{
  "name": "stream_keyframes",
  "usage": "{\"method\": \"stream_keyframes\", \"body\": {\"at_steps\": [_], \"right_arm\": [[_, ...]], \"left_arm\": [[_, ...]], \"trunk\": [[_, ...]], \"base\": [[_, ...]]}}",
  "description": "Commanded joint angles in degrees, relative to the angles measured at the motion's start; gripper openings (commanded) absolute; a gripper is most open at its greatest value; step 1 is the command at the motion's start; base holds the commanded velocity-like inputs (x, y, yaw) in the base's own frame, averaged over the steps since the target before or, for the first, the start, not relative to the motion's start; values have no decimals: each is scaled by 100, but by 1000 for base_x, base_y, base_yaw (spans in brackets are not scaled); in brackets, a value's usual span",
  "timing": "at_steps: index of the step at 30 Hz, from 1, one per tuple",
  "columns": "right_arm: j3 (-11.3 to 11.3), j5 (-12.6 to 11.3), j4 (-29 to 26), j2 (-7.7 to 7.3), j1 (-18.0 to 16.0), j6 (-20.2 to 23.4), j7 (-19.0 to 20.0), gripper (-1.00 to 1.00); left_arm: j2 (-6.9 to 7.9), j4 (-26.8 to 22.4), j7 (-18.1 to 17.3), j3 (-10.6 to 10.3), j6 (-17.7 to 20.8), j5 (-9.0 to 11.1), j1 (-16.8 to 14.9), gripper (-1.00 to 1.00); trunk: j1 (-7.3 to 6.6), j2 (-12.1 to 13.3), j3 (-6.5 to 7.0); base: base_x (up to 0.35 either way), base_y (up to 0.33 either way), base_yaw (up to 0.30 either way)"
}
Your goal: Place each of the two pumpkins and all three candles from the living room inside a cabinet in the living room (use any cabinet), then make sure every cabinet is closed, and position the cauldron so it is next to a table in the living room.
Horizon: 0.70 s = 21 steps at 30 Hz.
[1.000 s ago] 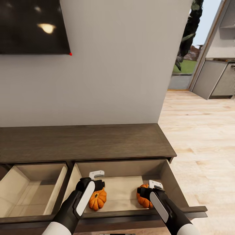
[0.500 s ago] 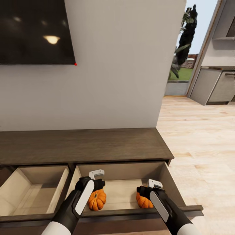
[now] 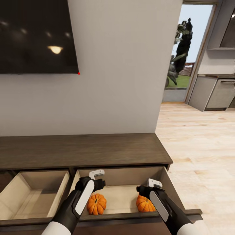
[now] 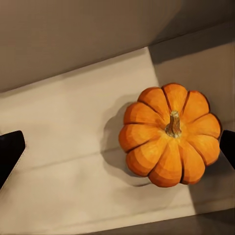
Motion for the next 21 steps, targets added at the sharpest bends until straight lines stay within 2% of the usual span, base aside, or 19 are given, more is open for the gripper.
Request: {"method": "stream_keyframes", "body": {"at_steps": [1,21], "right_arm": [[17,-60,-11,-3,-3,8,-55,100],[17,-61,-253,-9,-3,22,-60,100]], "left_arm": [[1,-7,57,-8,9,60,-2,100],[1,-13,61,-8,17,61,-3,100]], "trunk": [[-3,-1,17],[-55,26,460]], "base": [[0,0,0],[0,0,0]]}}
